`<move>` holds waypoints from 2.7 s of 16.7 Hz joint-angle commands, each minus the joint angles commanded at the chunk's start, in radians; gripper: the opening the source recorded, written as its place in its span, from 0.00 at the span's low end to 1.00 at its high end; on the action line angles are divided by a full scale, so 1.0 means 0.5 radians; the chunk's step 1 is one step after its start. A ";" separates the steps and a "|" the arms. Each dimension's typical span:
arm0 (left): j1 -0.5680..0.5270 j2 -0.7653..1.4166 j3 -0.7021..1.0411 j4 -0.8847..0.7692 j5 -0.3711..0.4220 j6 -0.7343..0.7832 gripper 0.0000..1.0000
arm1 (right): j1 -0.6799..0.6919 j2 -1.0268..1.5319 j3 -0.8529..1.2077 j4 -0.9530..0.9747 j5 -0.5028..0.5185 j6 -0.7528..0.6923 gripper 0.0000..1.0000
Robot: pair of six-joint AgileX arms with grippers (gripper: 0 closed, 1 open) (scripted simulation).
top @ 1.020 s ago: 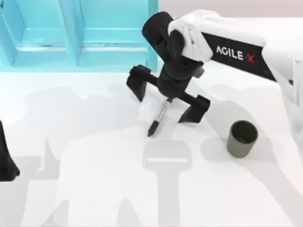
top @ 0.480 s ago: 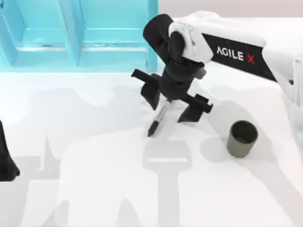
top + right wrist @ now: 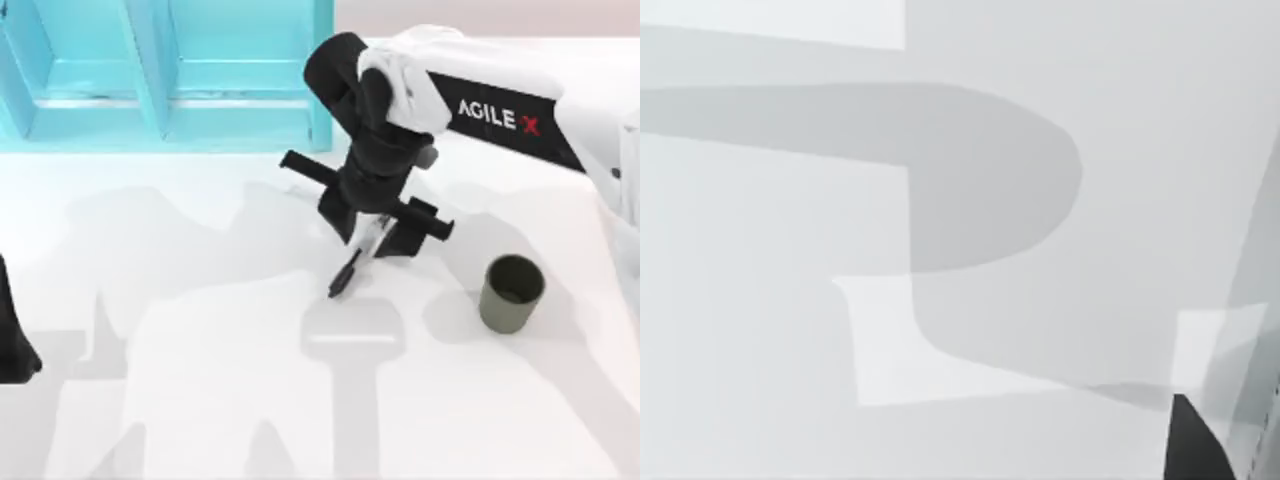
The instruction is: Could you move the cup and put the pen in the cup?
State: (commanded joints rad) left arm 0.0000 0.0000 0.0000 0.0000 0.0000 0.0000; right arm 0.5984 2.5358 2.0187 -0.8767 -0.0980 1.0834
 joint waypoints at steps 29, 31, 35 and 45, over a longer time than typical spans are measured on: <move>0.000 0.000 0.000 0.000 0.000 0.000 1.00 | 0.455 -1.246 -1.247 0.555 0.920 -0.491 0.00; 0.000 0.000 0.000 0.000 0.000 0.000 1.00 | 0.524 -1.325 -1.530 0.994 1.223 -0.749 0.00; 0.000 0.000 0.000 0.000 0.000 0.000 1.00 | 0.662 -1.506 -2.131 1.993 1.820 -1.298 0.00; 0.000 0.000 0.000 0.000 0.000 0.000 1.00 | 0.919 -2.123 -3.066 3.724 2.784 -2.270 0.00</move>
State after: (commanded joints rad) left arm 0.0000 0.0000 0.0000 0.0000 0.0000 0.0000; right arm 1.0581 1.4741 0.4858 0.9851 1.2939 -0.0517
